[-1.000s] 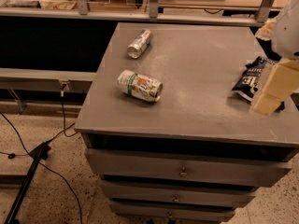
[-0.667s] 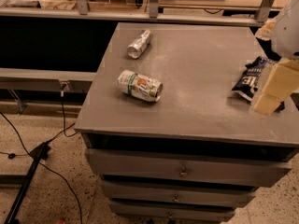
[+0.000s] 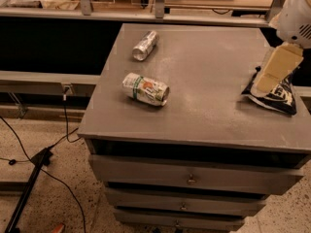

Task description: Move blue chip bag near redbull can

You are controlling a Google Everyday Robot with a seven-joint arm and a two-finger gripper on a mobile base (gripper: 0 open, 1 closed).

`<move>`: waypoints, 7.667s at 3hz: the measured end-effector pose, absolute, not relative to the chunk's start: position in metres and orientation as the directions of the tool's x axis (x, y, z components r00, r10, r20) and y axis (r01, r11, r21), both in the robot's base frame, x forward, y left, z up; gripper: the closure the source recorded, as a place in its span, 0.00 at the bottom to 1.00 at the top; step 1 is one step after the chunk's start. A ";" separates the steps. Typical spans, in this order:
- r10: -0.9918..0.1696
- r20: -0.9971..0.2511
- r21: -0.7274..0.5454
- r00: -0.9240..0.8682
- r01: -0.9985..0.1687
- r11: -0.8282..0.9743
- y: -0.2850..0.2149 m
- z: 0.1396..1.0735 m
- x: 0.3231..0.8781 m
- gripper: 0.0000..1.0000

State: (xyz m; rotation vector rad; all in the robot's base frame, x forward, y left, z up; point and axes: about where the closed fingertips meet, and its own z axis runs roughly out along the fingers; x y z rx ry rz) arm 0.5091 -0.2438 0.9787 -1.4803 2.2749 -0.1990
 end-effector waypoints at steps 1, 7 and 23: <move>-0.839 -0.314 -0.311 -0.444 -0.787 0.533 -0.277 0.962 0.557 0.00; -0.698 -0.335 -0.171 -0.632 -0.688 0.705 -0.333 0.889 0.589 0.05; -0.614 -0.679 -0.010 -0.404 -0.830 0.558 -0.029 0.911 0.734 0.27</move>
Offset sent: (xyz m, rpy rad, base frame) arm 0.0932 -0.1015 -0.0840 0.1574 0.0996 -0.3517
